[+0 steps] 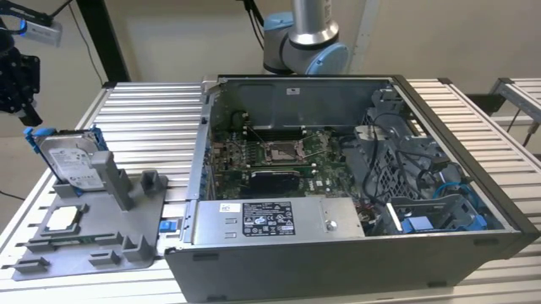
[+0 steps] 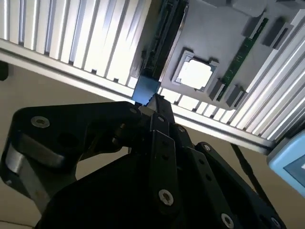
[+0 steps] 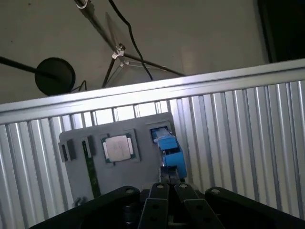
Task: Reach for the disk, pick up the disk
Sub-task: 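Pick up the disk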
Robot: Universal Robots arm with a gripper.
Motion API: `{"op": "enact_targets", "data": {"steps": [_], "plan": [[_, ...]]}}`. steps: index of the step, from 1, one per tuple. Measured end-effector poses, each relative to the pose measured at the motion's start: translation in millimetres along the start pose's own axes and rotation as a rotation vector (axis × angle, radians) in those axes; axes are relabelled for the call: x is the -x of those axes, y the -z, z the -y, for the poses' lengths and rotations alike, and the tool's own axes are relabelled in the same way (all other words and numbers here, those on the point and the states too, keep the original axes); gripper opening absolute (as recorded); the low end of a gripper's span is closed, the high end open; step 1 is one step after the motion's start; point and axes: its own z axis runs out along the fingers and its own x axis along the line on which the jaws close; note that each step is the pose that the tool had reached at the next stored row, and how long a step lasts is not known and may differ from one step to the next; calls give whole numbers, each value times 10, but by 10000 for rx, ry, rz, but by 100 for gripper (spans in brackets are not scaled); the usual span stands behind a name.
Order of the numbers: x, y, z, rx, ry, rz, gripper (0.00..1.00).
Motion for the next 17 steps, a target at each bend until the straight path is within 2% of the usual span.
{"op": "enact_targets", "data": {"steps": [4, 11, 17], "plan": [[1, 0, 4, 4, 617, -11, 0], [6, 0, 43, 11, 1268, -14, 0], [8, -1, 52, 8, 1386, -16, 0]]}}
